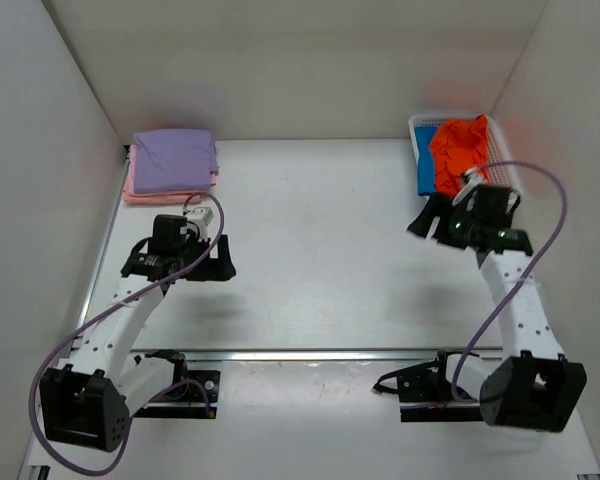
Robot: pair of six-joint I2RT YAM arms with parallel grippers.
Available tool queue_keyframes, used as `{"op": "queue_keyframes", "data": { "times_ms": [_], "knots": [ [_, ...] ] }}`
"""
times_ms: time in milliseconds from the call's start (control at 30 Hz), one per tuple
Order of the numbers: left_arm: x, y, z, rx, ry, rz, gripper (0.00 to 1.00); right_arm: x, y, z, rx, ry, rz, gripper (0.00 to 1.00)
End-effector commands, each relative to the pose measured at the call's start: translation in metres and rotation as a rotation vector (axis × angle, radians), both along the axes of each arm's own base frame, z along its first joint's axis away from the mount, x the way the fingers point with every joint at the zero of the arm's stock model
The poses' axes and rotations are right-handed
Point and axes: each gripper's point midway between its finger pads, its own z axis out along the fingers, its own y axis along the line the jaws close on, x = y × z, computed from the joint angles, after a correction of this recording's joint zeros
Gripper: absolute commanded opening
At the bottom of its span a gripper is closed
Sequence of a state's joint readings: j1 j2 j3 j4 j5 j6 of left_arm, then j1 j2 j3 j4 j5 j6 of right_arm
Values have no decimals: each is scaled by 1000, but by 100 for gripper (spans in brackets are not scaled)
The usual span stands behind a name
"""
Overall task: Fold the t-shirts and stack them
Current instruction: Grab crumpled tshirt from bin with the right arm
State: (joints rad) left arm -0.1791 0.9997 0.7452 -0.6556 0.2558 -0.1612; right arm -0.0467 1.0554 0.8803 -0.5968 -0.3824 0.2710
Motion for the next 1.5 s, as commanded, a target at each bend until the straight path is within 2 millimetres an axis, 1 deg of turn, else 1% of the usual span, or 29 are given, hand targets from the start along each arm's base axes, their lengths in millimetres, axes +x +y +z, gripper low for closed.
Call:
{"op": "queue_keyframes", "data": {
  "times_ms": [0, 67, 100, 133, 167, 233, 267, 367, 400, 500, 533, 567, 633, 667, 700, 733, 800, 867, 933, 1000, 1100, 1167, 1233, 1267, 1300, 1367, 1400, 1433, 1467],
  "knots": [
    [22, 19, 14, 70, -32, 53, 98, 55, -52, 68, -146, -182, -77, 69],
    [28, 16, 26, 80, -79, 29, 99, 88, -73, 108, -251, -267, -120, 67],
    [30, 18, 29, 82, -112, 38, 99, 102, -76, 113, -266, -270, -121, 67],
    [34, 14, 33, 70, -150, 32, 98, 118, -83, 102, -294, -236, -126, 66],
    [33, 17, 32, 77, -176, 44, 98, 130, -93, 115, -317, -264, -152, 65],
    [34, 19, 38, 71, -253, 33, 98, 162, -110, 95, -303, -212, -170, 65],
    [34, 19, 36, 77, -259, 18, 99, 175, -115, 103, -296, -233, -183, 65],
    [38, 26, 37, 87, -274, 26, 99, 215, -136, 67, -285, -170, -229, 61],
    [42, 29, 39, 99, -279, 30, 98, 224, -140, 73, -282, -193, -240, 61],
    [48, 26, 39, 99, -275, 10, 99, 250, -159, 51, -282, -164, -271, 54],
    [50, 25, 40, 93, -280, 8, 91, 256, -167, 29, -278, -115, -279, 52],
    [53, 21, 43, 73, -287, -8, 73, 262, -170, 31, -282, -117, -283, 52],
    [58, 19, 44, 58, -291, 2, 47, 274, -179, -5, -280, -45, -283, 53],
    [58, 17, 43, 46, -287, -1, 45, 281, -183, -19, -288, -16, -282, 54],
    [59, 16, 40, 37, -285, 1, 46, 287, -185, -13, -299, -23, -289, 55],
    [61, 16, 45, 32, -306, 1, 52, 288, -190, -37, -313, 28, -292, 57],
    [60, 14, 40, 20, -297, 3, 72, 297, -201, -45, -345, 66, -313, 60],
    [61, 13, 41, 15, -306, -1, 67, 302, -204, -72, -348, 132, -317, 62],
    [60, 10, 38, 4, -304, -24, 41, 305, -209, -77, -349, 135, -331, 61],
    [57, 5, 36, -11, -281, -50, 1, 304, -207, -80, -325, 136, -320, 41],
    [56, 1, 30, -19, -240, -70, 5, 309, -207, -60, -304, 90, -316, 3],
    [53, -7, 31, -37, -239, -103, 6, 312, -203, -42, -283, 52, -315, 0],
    [51, -10, 34, -55, -251, -107, 44, 311, -199, -12, -274, -3, -302, 0],
    [49, -14, 36, -72, -264, -125, 79, 310, -192, 7, -277, -36, -291, 0],
    [49, -15, 40, -80, -280, -128, 87, 307, -190, 37, -277, -89, -295, 0],
    [45, -18, 58, -121, -331, -121, 61, 292, -177, 107, -265, -213, -292, 0],
    [43, -22, 59, -127, -336, -129, 38, 279, -165, 139, -257, -265, -274, 1],
    [40, -22, 63, -137, -349, -126, 31, 273, -157, 156, -254, -303, -253, 0],
    [36, -23, 64, -141, -352, -127, 26, 258, -141, 193, -262, -374, -230, 0]
  ]
}}
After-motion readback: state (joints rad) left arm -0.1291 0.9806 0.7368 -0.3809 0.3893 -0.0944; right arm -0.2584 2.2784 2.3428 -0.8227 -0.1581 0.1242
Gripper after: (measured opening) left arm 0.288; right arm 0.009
